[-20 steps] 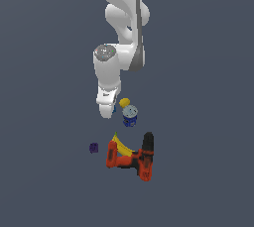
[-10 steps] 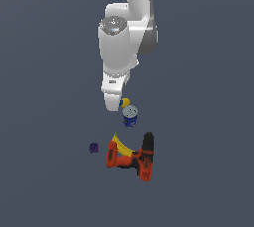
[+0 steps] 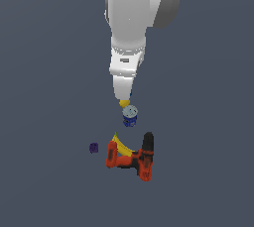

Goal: Pick up a designated object from a clutter of objects.

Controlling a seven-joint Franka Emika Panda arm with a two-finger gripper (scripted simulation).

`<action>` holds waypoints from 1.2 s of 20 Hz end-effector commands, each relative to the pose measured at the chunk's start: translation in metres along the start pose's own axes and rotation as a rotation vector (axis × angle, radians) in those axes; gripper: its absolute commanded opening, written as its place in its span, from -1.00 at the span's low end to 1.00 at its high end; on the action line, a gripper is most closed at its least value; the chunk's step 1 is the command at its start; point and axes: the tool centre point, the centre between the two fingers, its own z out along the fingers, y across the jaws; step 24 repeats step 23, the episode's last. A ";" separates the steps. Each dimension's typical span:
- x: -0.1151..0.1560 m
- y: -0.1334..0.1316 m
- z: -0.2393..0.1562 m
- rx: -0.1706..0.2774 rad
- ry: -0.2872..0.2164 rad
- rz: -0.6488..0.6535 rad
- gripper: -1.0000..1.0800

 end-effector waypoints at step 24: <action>0.054 0.031 -0.119 0.001 0.002 0.000 -1.00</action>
